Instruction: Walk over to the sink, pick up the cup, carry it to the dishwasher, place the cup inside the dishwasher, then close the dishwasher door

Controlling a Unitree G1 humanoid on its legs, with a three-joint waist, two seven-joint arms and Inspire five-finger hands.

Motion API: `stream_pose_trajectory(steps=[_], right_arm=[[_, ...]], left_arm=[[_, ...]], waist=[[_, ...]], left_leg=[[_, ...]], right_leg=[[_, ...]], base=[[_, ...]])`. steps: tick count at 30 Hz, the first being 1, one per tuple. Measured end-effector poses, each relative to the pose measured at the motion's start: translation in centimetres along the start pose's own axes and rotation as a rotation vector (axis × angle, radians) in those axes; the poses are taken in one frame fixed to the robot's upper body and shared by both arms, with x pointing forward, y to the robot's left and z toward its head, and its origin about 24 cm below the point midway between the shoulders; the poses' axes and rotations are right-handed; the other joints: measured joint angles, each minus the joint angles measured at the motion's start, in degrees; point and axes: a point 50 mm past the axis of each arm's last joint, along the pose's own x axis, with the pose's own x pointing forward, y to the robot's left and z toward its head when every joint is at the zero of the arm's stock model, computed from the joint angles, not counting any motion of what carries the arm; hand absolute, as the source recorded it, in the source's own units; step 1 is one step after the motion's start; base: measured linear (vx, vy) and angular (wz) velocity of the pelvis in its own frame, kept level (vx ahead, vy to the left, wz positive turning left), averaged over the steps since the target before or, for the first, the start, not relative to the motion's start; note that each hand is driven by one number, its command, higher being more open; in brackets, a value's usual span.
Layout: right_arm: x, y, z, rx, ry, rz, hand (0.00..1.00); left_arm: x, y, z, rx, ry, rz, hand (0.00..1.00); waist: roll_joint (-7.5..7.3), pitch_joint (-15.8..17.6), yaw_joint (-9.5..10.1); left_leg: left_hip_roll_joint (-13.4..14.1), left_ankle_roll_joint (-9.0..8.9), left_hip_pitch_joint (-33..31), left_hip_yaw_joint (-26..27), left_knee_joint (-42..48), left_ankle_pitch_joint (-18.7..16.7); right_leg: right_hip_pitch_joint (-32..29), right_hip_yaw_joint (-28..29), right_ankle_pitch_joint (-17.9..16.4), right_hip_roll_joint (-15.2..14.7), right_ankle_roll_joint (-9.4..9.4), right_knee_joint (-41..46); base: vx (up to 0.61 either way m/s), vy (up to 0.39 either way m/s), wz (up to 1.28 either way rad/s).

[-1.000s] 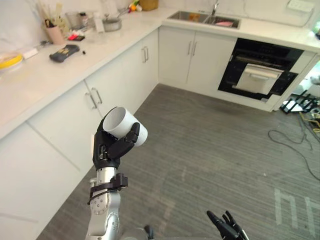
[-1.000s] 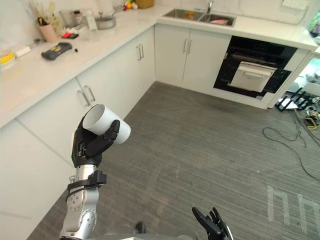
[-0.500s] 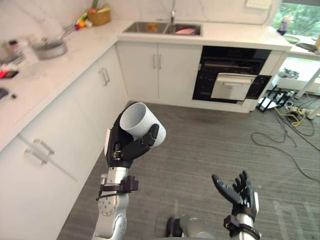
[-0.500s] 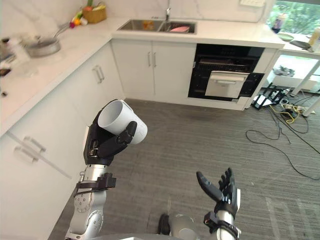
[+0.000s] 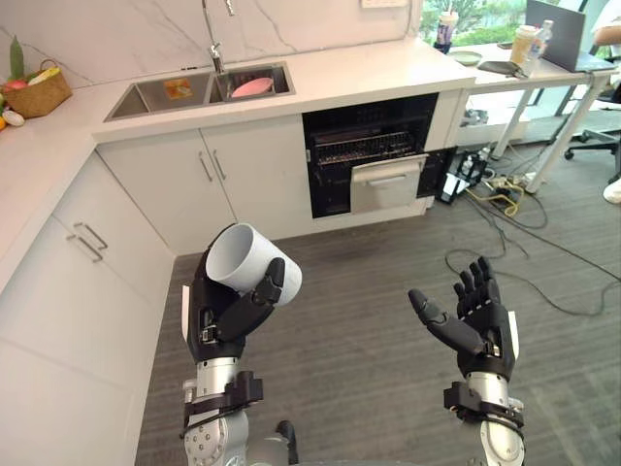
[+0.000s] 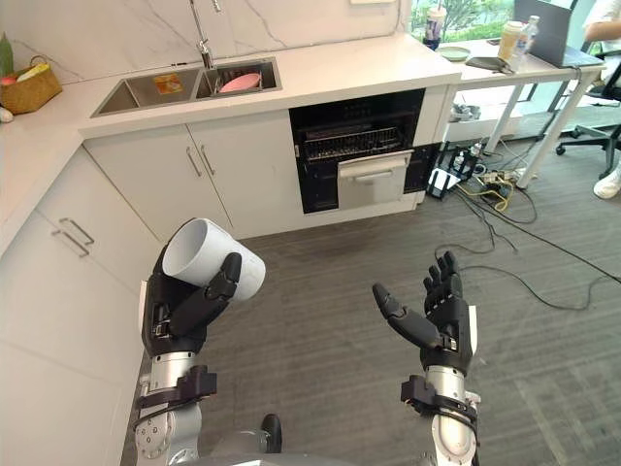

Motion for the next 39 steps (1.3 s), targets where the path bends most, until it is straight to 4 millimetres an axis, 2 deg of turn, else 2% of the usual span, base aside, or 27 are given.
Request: stream_pose_trajectory(steps=[1, 2, 3, 4, 5, 7, 9, 12, 13, 14, 15, 16, 17, 19, 20, 21, 23, 25, 27, 28, 29, 30, 31, 32, 33, 35, 39], right_arm=[[-0.3, 0.2, -0.5, 0.019, 0.023, -0.002, 1.00], [-0.9, -0.3, -0.6, 0.014, 0.030, -0.014, 1.00], [-1.0, -0.6, -0.7, 0.004, 0.033, -0.011, 1.00], [-1.4, -0.4, -2.0, 0.020, 0.083, -0.011, 1.00], [-1.3, -0.3, -2.4, 0.022, 0.100, -0.006, 1.00], [-1.7, -0.5, -3.2, 0.019, 0.138, -0.011, 1.00], [-2.0, -0.3, -3.5, 0.022, 0.153, -0.006, 1.00], [-1.7, 0.1, -2.6, 0.027, 0.113, 0.005, 1.00], [-1.6, 0.2, -2.1, 0.028, 0.090, 0.014, 1.00], [-1.4, 0.4, -1.8, 0.029, 0.073, 0.023, 1.00], [-1.0, 1.0, -0.5, 0.032, 0.005, 0.057, 1.00], [-0.8, 0.8, -0.3, 0.023, -0.007, 0.065, 1.00], [-0.2, 1.0, 0.2, 0.011, -0.028, 0.089, 1.00], [0.4, 1.3, 1.1, 0.010, -0.069, 0.100, 1.00], [0.6, 1.6, 1.8, 0.017, -0.088, 0.097, 1.00], [0.6, 2.0, 2.5, 0.024, -0.108, 0.099, 1.00], [0.5, 2.5, 3.5, 0.040, -0.151, 0.097, 1.00], [0.6, 2.5, 4.3, 0.039, -0.186, 0.090, 1.00], [0.7, 2.2, 4.5, 0.034, -0.199, 0.079, 1.00], [0.8, 1.9, 4.6, 0.030, -0.202, 0.072, 1.00], [1.0, 1.6, 4.6, 0.034, -0.206, 0.063, 1.00], [1.0, 1.5, 4.7, 0.039, -0.207, 0.057, 1.00], [1.0, 1.4, 4.6, 0.044, -0.204, 0.059, 1.00], [1.0, 1.4, 4.7, 0.041, -0.203, 0.074, 1.00], [0.8, 1.6, 4.3, 0.055, -0.188, 0.081, 1.00], [0.6, 2.3, 4.5, 0.069, -0.199, 0.114, 1.00], [0.9, 3.2, 5.8, 0.082, -0.261, 0.172, 1.00]], left_arm=[[0.4, 0.3, 0.2, 0.023, -0.012, -0.016, 0.00], [0.4, 0.5, 0.2, 0.039, -0.007, -0.027, 0.00], [0.4, 0.6, 0.3, 0.042, -0.012, -0.025, 0.00], [0.7, 1.6, 0.3, 0.084, -0.013, -0.014, 0.00], [0.9, 2.1, 0.0, 0.092, -0.003, 0.022, 0.00], [0.8, 2.2, -0.3, 0.105, 0.007, 0.061, 0.00], [1.0, 2.0, -0.3, 0.119, 0.002, 0.066, 0.00], [1.3, 1.8, -0.2, 0.111, -0.001, 0.059, 0.00], [1.2, 2.0, 0.0, 0.114, -0.003, 0.055, 0.00], [1.0, 2.0, 0.1, 0.114, -0.006, 0.057, 0.00], [0.5, 2.0, 0.6, 0.115, -0.018, 0.056, 0.00], [0.4, 1.9, 0.4, 0.107, -0.011, 0.057, 0.00], [0.2, 1.5, 0.1, 0.084, -0.005, 0.062, 0.00], [0.9, 0.3, 0.0, 0.051, -0.022, 0.024, 0.00], [1.1, -0.5, -0.1, 0.027, -0.026, 0.002, 0.00], [1.1, -1.0, -0.2, 0.011, -0.022, -0.014, 0.00], [1.0, -1.7, -0.4, -0.011, -0.014, -0.038, 0.00], [0.9, -2.3, -0.6, -0.010, -0.011, -0.066, 0.00], [0.9, -2.3, -0.6, -0.010, -0.012, -0.070, 0.00], [0.9, -2.2, -0.6, -0.007, -0.012, -0.066, 0.00], [0.9, -2.1, -0.6, -0.003, -0.009, -0.065, 0.00], [0.8, -2.0, -0.6, -0.001, -0.006, -0.064, 0.00], [0.5, -1.8, -0.8, 0.002, 0.006, -0.054, 0.00], [0.1, -1.7, -0.9, 0.000, 0.019, -0.039, 0.00], [-0.2, -1.4, -1.2, 0.009, 0.040, -0.035, 0.00], [-0.3, -1.3, -1.2, 0.021, 0.043, -0.045, 0.00], [0.6, -1.8, -1.0, 0.017, 0.017, -0.081, 0.00]], waist=[[-1.00, 0.3, 0.22], [-2.40, -0.9, 0.00], [-1.59, -1.2, -0.04], [-5.10, -2.3, -0.76], [-5.03, -2.1, -0.79], [-3.30, -1.0, -0.96], [-2.20, -0.2, -2.23], [-0.69, 0.8, -3.46], [-0.62, 0.9, -3.26], [-0.63, 0.8, -3.21], [-1.26, 0.3, -3.28], [0.06, 0.2, -3.14], [2.33, -0.3, -2.98], [3.15, 0.5, -3.02], [3.54, 1.3, -3.13], [4.05, 1.7, -2.90], [4.36, 1.7, -2.14], [4.10, 1.5, -1.74], [3.77, 1.3, -1.12], [3.58, 1.1, -0.79], [3.43, 1.2, -0.60], [3.44, 1.2, -0.47], [3.67, 1.0, -0.07], [4.69, 0.5, -0.07], [3.71, 0.3, -0.75], [1.89, 0.1, -0.92], [0.57, 0.0, -1.11]], left_leg=[[1.2, 0.42, -4.7, 1.6, 12.7, -4.2], [-2.1, 1.21, -1.1, 2.6, 2.8, -1.5], [-2.3, 2.41, 0.8, 2.8, 0.0, -3.6], [-4.7, 3.19, 3.7, 2.6, 0.0, -6.5], [-5.6, 3.73, 6.9, 2.6, -1.1, -8.6], [-5.6, 3.64, 12.4, 2.1, -5.0, -9.6], [-5.3, 2.54, 16.9, 0.5, -8.7, -9.5], [-4.0, -0.05, 24.1, -1.0, -13.2, -10.8], [-3.6, -2.05, 26.6, -0.8, -13.4, -12.3], [-3.5, -2.55, 27.9, -0.5, -13.4, -13.3], [-4.2, -3.16, 31.9, -0.2, -13.0, -17.1], [-3.5, -3.23, 32.5, -0.2, -12.9, -17.9], [-1.5, -3.69, 33.1, 0.0, -11.7, -18.3], [0.0, -4.55, 31.5, 0.2, -4.4, -17.8], [2.1, -5.62, 28.0, 0.4, 7.4, -16.0], [5.8, -7.59, 22.3, 1.3, 22.5, -9.8], [11.3, -6.71, 15.5, 4.4, 32.9, -11.2], [13.7, -4.88, 10.9, 6.3, 29.1, -13.9], [12.8, -4.72, 9.9, 6.1, 16.4, -14.9], [10.7, -5.07, 10.1, 3.8, 5.1, -14.5], [8.0, -5.35, 10.6, -0.6, -5.8, -12.1], [6.9, -5.54, 10.8, -2.8, -9.9, -10.0], [5.8, -5.84, 11.5, -5.8, -14.7, -4.8], [6.0, -6.63, 12.3, -7.0, -16.2, 2.6], [5.2, -8.83, 13.6, -5.5, -14.4, 0.9], [4.0, -7.79, 14.0, -4.0, -13.6, -0.7], [1.8, -6.57, 15.6, -1.6, -13.8, -3.0]], right_leg=[[1.7, -1.5, 3.0, 1.5, -0.75, 3.8], [0.1, -5.0, 4.9, 0.2, 2.85, 14.4], [-1.8, -6.4, 7.1, 0.2, 6.55, 21.2], [-6.7, -7.5, 11.9, -3.2, 9.24, 33.7], [-12.9, -10.6, 10.6, -6.6, 6.49, 43.3], [-20.3, -13.1, 7.4, -7.9, 2.45, 47.7], [-26.5, -14.6, 4.9, -7.3, 2.60, 43.9], [-30.1, -23.0, 3.6, -7.1, 1.91, 24.2], [-29.4, -27.0, 5.5, -6.1, -0.63, 14.6], [-29.1, -28.2, 7.4, -5.5, -2.39, 10.7], [-28.6, -30.0, 15.5, -4.6, -10.34, 4.6], [-28.4, -30.3, 14.7, -4.1, -9.46, 5.6], [-27.7, -30.3, 12.6, -2.3, -9.29, 6.4], [-26.1, -30.4, 9.3, -1.3, -8.82, 7.0], [-23.2, -30.4, 7.7, -0.3, -8.54, 6.2], [-19.8, -29.6, 6.5, 0.8, -8.46, 4.5], [-15.8, -28.7, 5.7, 1.6, -8.08, 1.9], [-12.9, -26.7, 5.9, 1.5, -7.49, -1.6], [-10.5, -23.8, 6.5, 0.7, -6.43, -4.4], [-10.0, -21.6, 6.7, -0.3, -5.70, -4.8], [-10.0, -19.1, 6.7, -1.8, -4.91, -4.9], [-10.0, -17.8, 6.7, -2.5, -4.36, -5.0], [-9.8, -14.6, 6.4, -3.3, -2.75, -5.2], [-9.3, -11.7, 5.5, -3.2, -0.57, -5.3], [-8.1, -9.7, 4.9, -4.3, 0.92, -6.0], [-8.0, -7.5, 5.8, -5.9, 1.77, -7.4], [-6.5, -5.9, 7.4, -8.3, 4.32, -10.0]], base=[[0.65, 0.217, 0.31], [0.47, 0.193, 0.29], [0.47, 0.137, 0.35], [0.50, 0.081, 0.15], [0.52, 0.059, 0.12], [0.47, 0.105, 0.04], [0.47, 0.074, 0.28], [0.53, -0.002, 0.20], [0.56, -0.046, -0.05], [0.84, -0.100, -0.20], [0.62, -0.081, -0.22], [0.63, -0.070, -0.36], [0.45, -0.056, -0.22], [0.59, -0.110, -0.07], [0.47, -0.095, -0.07], [0.35, -0.046, -0.17], [0.44, -0.020, -0.28], [0.42, 0.005, -0.46], [0.39, 0.091, -0.71], [0.37, 0.178, -0.84], [0.35, 0.203, -0.87], [0.32, 0.241, -1.04], [0.39, 0.336, -1.19], [0.44, 0.397, -1.31], [0.36, 0.351, -0.89], [0.16, 0.241, -0.52], [0.06, 0.164, -0.29]])
